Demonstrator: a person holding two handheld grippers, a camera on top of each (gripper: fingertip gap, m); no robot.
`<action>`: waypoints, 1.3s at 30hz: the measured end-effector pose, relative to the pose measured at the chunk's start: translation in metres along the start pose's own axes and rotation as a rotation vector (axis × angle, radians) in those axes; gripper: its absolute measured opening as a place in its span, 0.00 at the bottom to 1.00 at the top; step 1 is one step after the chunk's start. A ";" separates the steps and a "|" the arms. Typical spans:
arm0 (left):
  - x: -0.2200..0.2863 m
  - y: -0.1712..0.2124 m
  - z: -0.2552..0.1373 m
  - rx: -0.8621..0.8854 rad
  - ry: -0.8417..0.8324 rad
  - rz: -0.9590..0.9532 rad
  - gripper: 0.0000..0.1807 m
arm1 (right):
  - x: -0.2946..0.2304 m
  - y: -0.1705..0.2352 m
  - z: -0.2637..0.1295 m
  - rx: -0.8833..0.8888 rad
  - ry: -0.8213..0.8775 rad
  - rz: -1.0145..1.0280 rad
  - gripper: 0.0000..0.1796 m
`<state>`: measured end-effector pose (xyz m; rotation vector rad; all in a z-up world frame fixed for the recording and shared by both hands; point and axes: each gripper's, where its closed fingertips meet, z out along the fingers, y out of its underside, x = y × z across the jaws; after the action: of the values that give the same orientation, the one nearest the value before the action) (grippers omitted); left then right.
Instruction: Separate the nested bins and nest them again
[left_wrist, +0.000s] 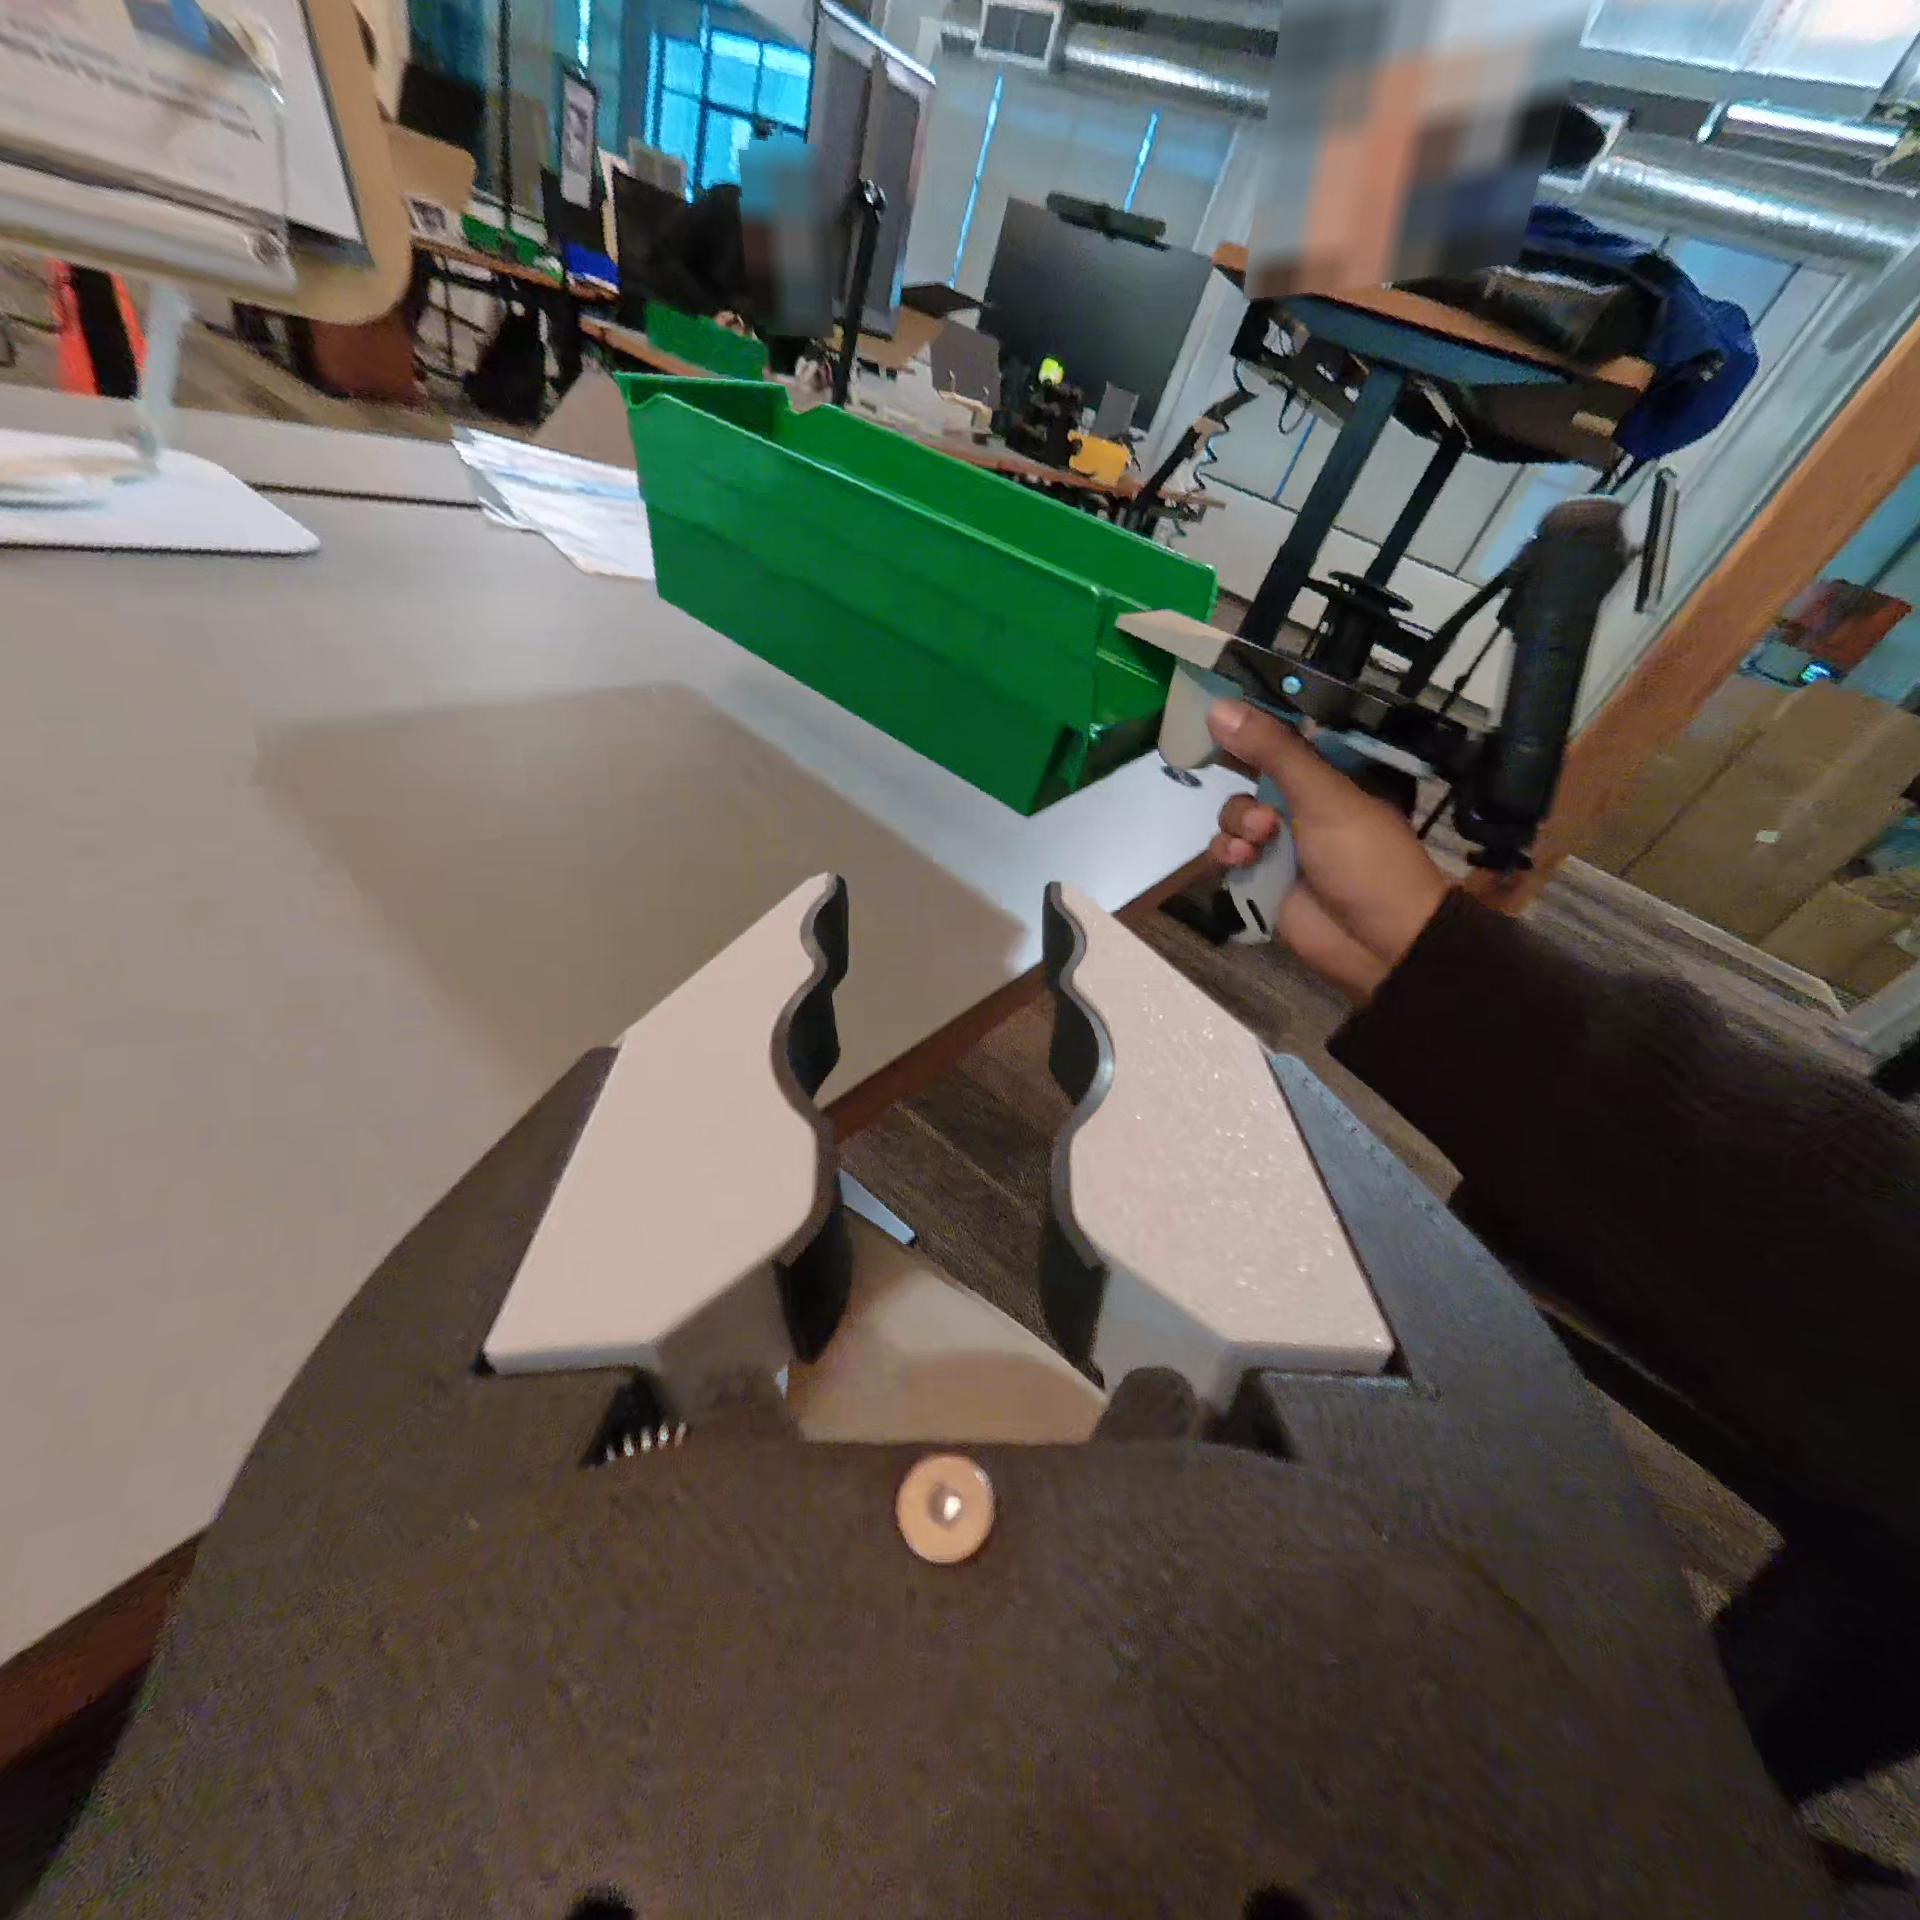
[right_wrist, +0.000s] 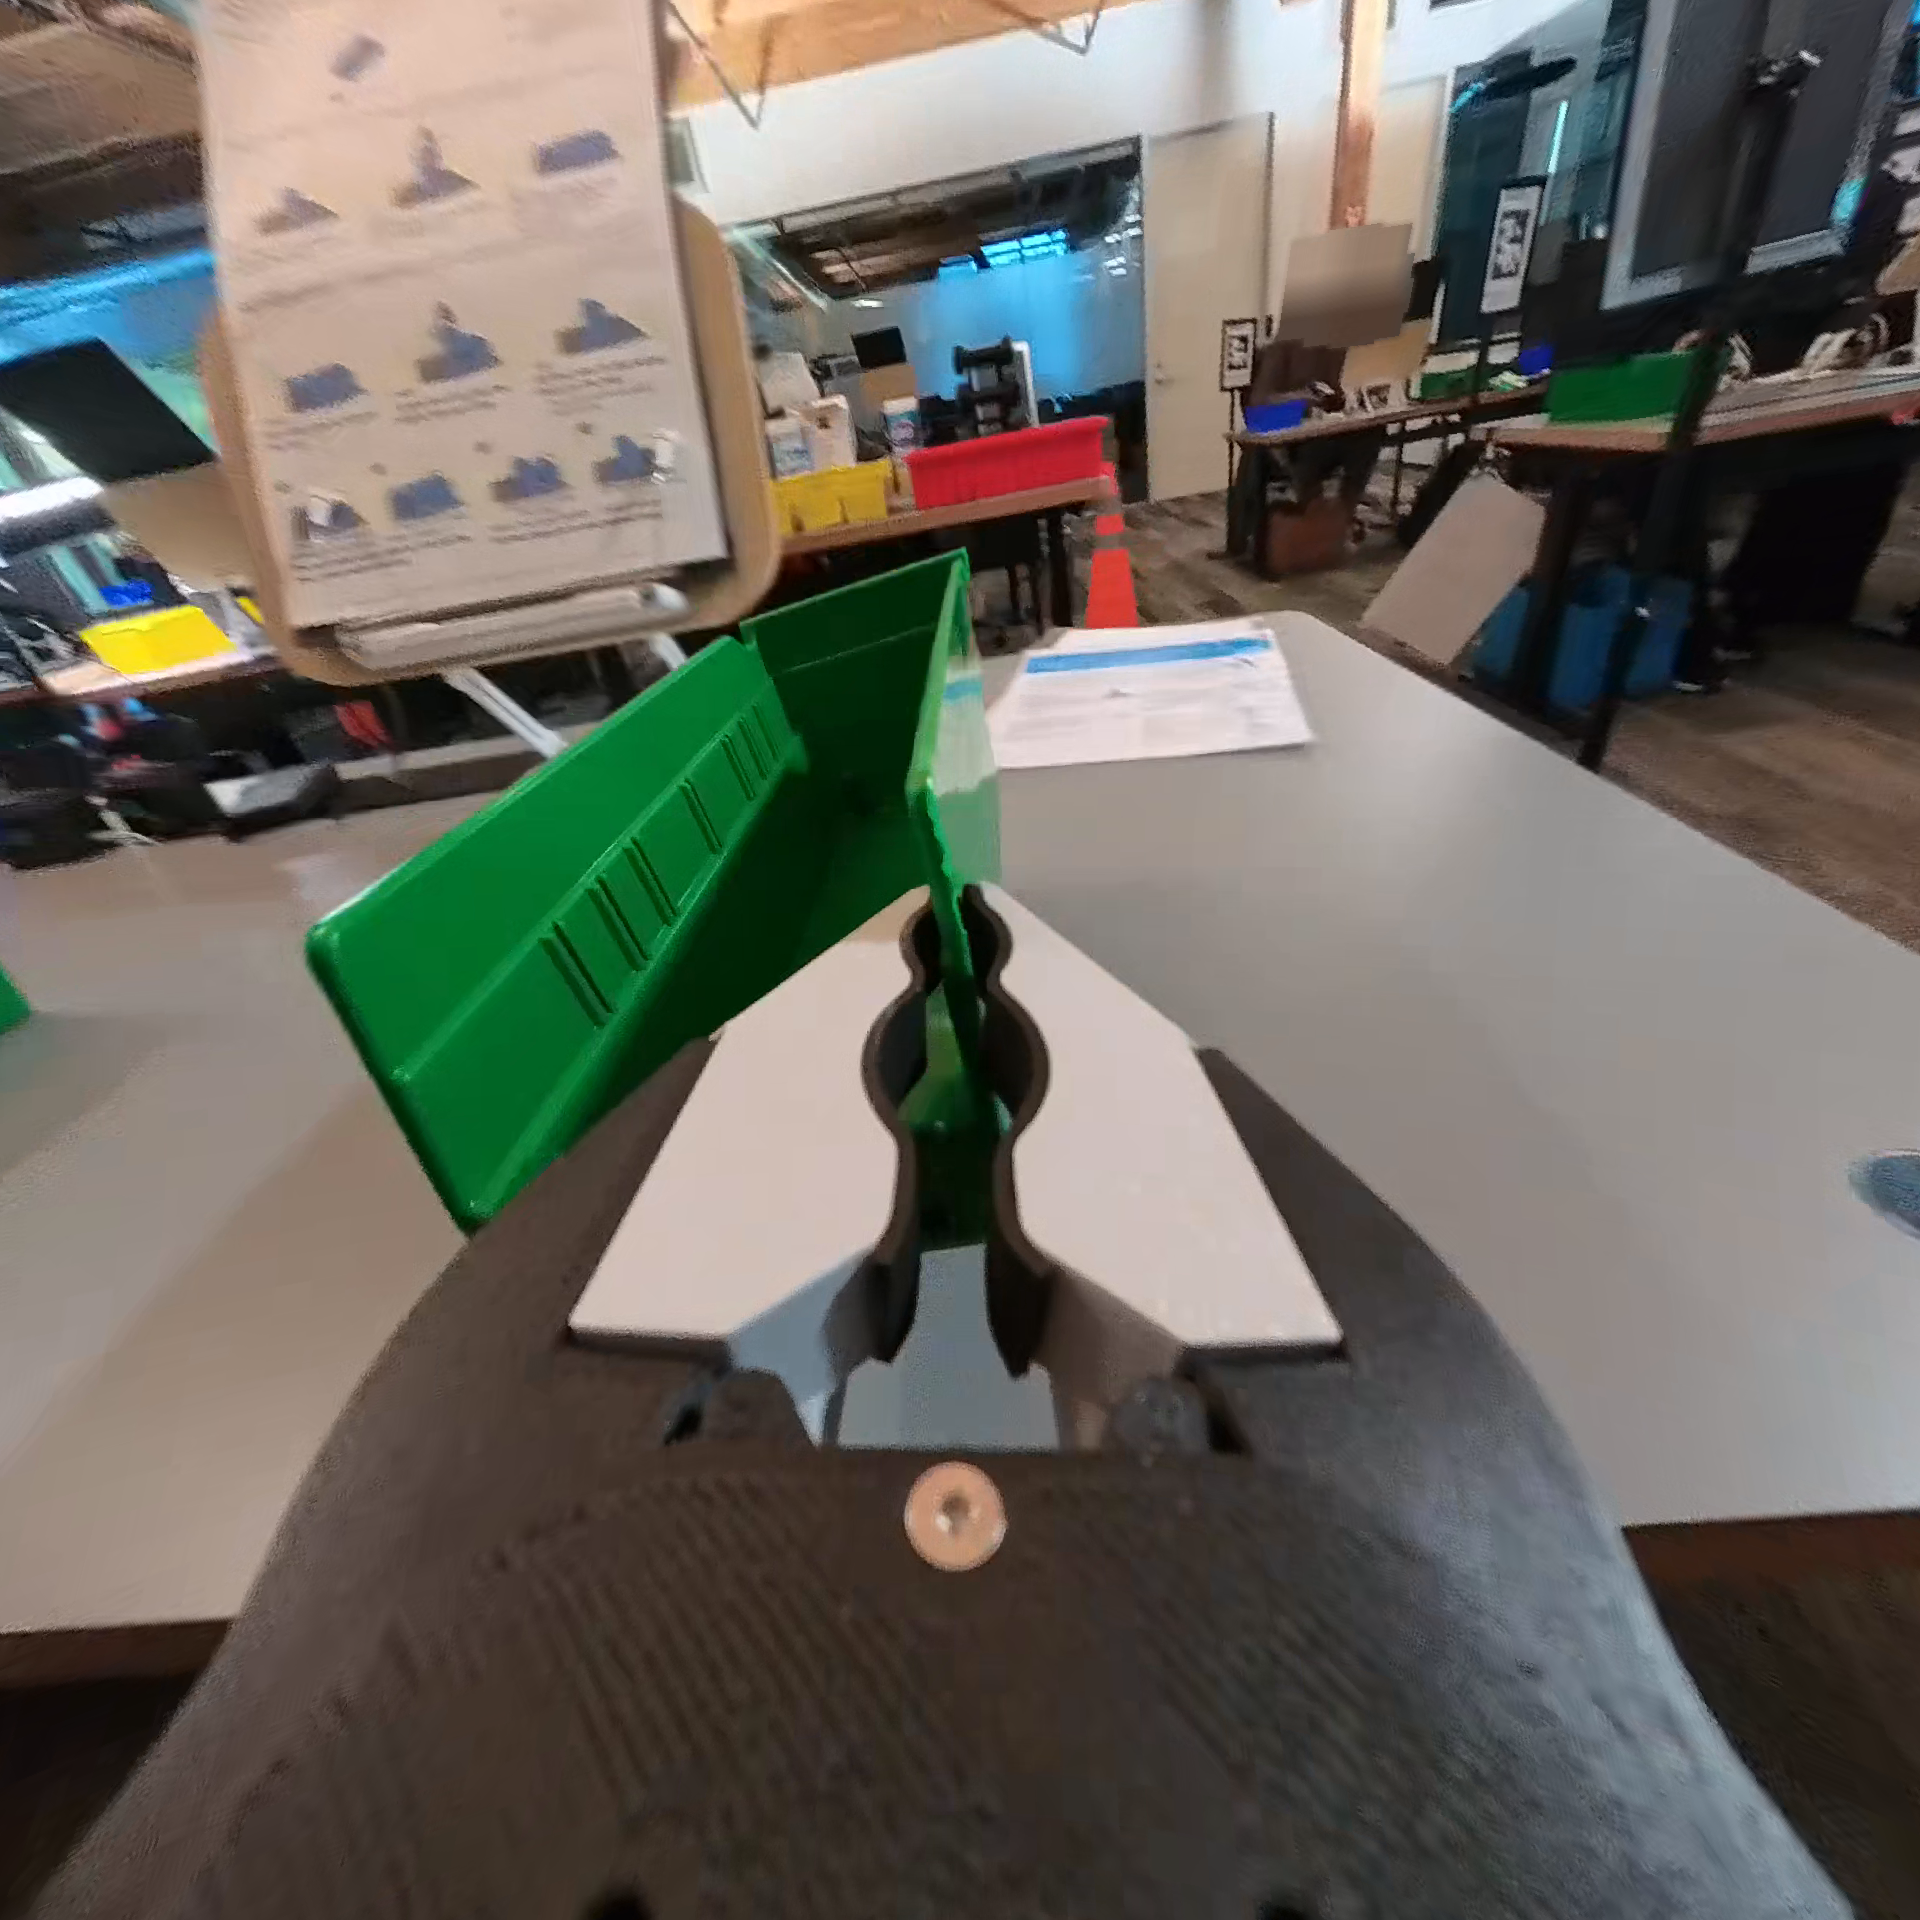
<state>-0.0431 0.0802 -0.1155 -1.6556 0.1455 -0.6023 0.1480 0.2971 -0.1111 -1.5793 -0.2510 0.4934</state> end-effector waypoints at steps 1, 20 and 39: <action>0.002 0.003 0.001 -0.012 0.008 0.002 0.19 | 0.012 0.005 0.004 -0.010 0.011 -0.011 0.01; -0.005 0.012 0.003 -0.067 0.017 -0.004 0.16 | 0.098 0.041 0.025 -0.036 -0.004 0.155 0.01; -0.044 -0.008 -0.006 -0.011 -0.065 -0.052 0.16 | 0.097 0.036 0.015 -0.147 0.206 -0.016 0.18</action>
<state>-0.0859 0.0950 -0.1207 -1.6921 0.0587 -0.5871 0.2218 0.3513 -0.1624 -1.7566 -0.1447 0.3020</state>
